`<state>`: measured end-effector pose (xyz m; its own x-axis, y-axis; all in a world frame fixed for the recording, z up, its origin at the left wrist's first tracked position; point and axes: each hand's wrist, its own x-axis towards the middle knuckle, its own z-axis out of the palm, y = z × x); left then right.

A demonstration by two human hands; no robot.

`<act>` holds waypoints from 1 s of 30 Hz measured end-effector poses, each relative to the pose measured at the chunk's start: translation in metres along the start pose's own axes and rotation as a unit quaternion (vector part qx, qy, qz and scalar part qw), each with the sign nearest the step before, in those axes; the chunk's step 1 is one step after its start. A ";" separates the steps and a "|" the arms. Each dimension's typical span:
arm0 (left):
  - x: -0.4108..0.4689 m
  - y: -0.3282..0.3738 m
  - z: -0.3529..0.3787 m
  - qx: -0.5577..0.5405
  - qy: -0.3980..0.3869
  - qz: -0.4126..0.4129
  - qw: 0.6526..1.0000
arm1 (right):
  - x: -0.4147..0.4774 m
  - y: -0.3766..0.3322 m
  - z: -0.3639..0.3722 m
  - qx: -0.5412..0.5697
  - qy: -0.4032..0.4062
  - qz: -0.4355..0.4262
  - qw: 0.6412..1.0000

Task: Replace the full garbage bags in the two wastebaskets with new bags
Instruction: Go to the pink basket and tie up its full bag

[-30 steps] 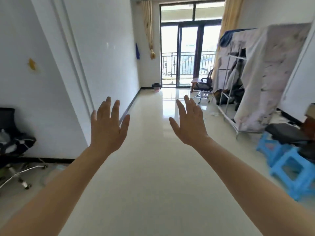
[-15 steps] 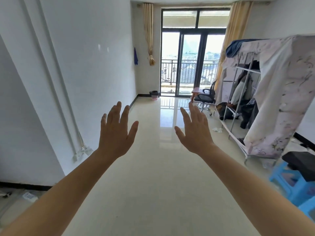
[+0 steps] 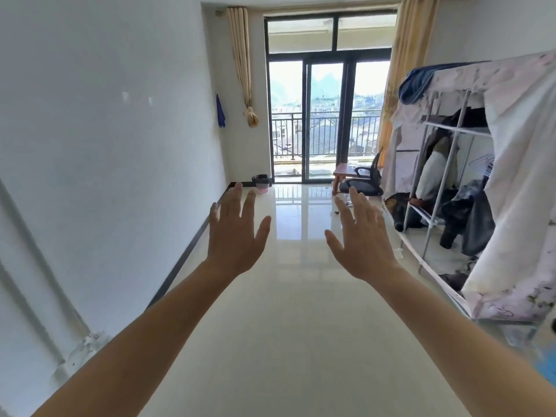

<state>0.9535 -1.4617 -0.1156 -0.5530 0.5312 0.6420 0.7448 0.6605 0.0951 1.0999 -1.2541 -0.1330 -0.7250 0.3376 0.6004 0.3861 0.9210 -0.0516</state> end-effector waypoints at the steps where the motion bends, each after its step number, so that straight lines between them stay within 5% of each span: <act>1: 0.029 0.000 0.021 0.002 -0.003 -0.003 1.000 | 0.027 0.014 0.019 0.002 -0.008 0.004 1.000; 7: 0.181 -0.033 0.115 0.034 0.011 0.001 0.999 | 0.204 0.062 0.120 0.034 -0.031 -0.012 0.999; 22: 0.524 -0.243 0.417 0.061 -0.021 0.004 0.998 | 0.593 0.085 0.447 0.054 -0.082 -0.005 0.995; 30: 0.730 -0.274 0.598 0.003 -0.034 0.010 0.999 | 0.771 0.165 0.597 0.049 -0.084 0.035 0.995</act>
<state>0.1226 -0.9383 -0.1280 -0.5624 0.5793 0.5901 0.7536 0.6527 0.0774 0.2641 -0.7258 -0.1549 -0.7868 0.4210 0.4513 0.3871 0.9062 -0.1704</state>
